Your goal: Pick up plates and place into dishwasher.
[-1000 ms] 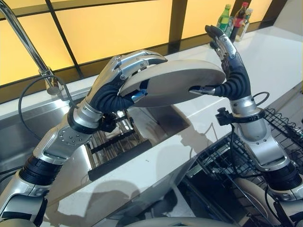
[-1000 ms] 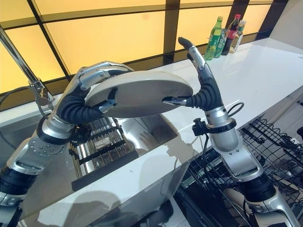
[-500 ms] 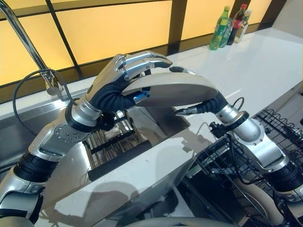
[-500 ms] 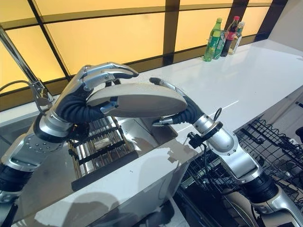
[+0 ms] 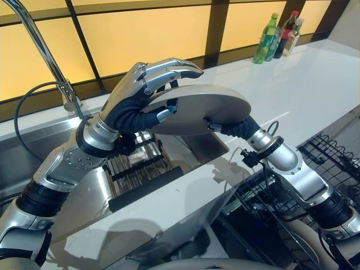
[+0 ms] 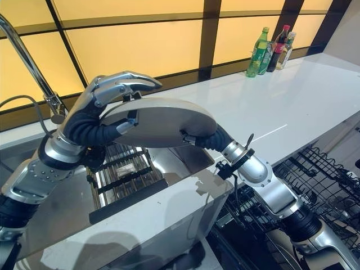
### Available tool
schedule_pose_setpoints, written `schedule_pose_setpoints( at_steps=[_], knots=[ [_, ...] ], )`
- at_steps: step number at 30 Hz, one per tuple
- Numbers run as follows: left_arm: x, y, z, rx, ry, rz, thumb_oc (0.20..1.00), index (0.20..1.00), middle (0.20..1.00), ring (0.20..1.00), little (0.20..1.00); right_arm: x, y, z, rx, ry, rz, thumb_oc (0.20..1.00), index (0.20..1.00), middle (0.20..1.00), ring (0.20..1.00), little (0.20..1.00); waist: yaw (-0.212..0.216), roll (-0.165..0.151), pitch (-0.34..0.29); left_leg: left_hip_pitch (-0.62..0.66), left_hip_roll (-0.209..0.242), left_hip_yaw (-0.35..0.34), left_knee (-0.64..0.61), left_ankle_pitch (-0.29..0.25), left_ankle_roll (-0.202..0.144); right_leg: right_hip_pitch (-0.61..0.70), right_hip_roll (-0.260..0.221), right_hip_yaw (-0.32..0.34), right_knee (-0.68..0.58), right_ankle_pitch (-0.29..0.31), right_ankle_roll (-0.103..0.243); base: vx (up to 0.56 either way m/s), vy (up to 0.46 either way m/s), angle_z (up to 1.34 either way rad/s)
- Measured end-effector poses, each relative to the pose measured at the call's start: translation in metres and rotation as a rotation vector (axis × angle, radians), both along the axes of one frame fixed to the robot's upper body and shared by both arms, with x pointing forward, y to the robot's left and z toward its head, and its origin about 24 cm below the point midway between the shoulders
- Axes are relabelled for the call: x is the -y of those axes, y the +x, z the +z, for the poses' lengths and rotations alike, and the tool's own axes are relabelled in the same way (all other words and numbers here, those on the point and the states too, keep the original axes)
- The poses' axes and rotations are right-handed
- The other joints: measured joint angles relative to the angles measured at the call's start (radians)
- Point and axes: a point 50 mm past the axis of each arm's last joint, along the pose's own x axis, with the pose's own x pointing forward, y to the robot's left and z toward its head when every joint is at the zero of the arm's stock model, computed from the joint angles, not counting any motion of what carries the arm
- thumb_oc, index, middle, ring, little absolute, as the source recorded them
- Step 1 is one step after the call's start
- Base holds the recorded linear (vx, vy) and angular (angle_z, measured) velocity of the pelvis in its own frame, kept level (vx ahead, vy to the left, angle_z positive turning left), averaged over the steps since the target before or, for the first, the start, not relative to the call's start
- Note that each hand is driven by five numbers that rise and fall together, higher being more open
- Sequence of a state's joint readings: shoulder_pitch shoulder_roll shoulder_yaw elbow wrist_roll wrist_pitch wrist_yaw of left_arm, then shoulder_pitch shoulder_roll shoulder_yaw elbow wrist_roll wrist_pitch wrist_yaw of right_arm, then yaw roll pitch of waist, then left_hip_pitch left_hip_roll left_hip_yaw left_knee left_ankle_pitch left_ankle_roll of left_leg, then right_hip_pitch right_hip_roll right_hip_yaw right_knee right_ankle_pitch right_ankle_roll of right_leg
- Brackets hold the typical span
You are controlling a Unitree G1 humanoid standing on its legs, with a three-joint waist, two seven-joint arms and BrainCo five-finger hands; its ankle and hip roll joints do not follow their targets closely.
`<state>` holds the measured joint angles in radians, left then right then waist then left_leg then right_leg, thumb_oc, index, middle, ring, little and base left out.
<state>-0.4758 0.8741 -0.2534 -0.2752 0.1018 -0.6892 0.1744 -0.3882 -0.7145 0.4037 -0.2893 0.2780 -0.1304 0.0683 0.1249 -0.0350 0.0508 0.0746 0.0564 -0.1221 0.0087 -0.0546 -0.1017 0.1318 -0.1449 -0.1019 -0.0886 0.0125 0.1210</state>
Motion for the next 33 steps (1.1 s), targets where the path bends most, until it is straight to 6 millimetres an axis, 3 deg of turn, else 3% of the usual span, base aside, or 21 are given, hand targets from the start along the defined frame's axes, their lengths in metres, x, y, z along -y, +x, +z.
schedule_pose_setpoints(
  at_steps=[12,13,14,15,23,28,33],
  knots=[
    [0.003,0.002,-0.001,-0.055,-0.046,-0.037,0.200,0.200,0.200,0.200,0.200,0.005,-0.003,-0.003,0.018,0.084,-0.031,0.200,0.200,0.200,0.200,0.200,-0.003,0.001,0.000,0.001,0.002,0.006,-0.001,0.000,0.000,-0.004,0.000,0.007,0.000,0.000,0.000,0.00,0.001,-0.01],
    [0.002,0.003,-0.001,-0.074,-0.051,-0.036,0.319,0.319,0.319,0.319,0.319,0.006,-0.003,-0.004,0.018,0.090,-0.034,0.200,0.200,0.200,0.200,0.200,-0.003,0.001,0.000,0.001,0.002,0.007,-0.001,0.000,0.000,-0.005,0.000,0.008,0.000,0.000,0.000,0.00,0.000,0.00],
    [0.001,0.003,-0.001,-0.085,-0.054,-0.032,0.859,0.859,0.859,0.859,0.859,0.006,-0.004,-0.004,0.019,0.094,-0.035,0.200,0.200,0.200,0.200,0.200,-0.003,0.001,0.000,0.001,0.003,0.007,-0.001,0.000,0.000,-0.005,0.000,0.009,0.000,0.000,0.000,0.00,0.000,0.00],
    [0.000,0.004,-0.001,-0.096,-0.057,-0.029,1.000,1.000,1.000,1.000,1.000,0.008,-0.004,-0.004,0.020,0.100,-0.041,0.200,0.200,0.200,0.200,0.200,-0.004,0.001,0.000,0.001,0.003,0.008,-0.001,0.000,0.000,-0.005,0.000,0.009,0.000,0.000,0.000,0.00,0.000,0.00],
    [-0.025,0.012,-0.011,-0.209,-0.255,0.090,1.000,1.000,1.000,1.000,1.000,0.034,-0.001,0.014,0.124,0.196,-0.190,0.200,0.200,0.200,0.200,0.200,-0.011,0.007,-0.002,0.005,0.003,0.011,-0.006,0.000,0.000,-0.007,0.001,0.012,0.000,0.000,-0.001,0.00,0.002,0.00],
    [-0.054,0.012,-0.014,-0.207,-0.409,0.225,1.000,1.000,1.000,1.000,1.000,0.049,-0.004,0.006,0.105,0.194,-0.259,0.200,0.200,0.200,0.200,0.200,-0.016,0.007,-0.004,0.022,0.004,0.013,-0.027,0.002,0.003,-0.013,0.002,0.035,-0.001,0.000,0.000,0.05,0.024,-0.11],
    [-0.068,0.008,-0.020,-0.211,-0.449,0.291,1.000,1.000,1.000,1.000,1.000,0.064,-0.008,-0.001,0.081,0.193,-0.324,0.200,0.200,0.200,0.200,0.200,-0.026,0.008,-0.005,0.038,0.008,0.022,-0.041,0.002,0.003,-0.020,0.004,0.062,-0.001,0.001,0.001,0.10,0.032,-0.15]
  ],
)
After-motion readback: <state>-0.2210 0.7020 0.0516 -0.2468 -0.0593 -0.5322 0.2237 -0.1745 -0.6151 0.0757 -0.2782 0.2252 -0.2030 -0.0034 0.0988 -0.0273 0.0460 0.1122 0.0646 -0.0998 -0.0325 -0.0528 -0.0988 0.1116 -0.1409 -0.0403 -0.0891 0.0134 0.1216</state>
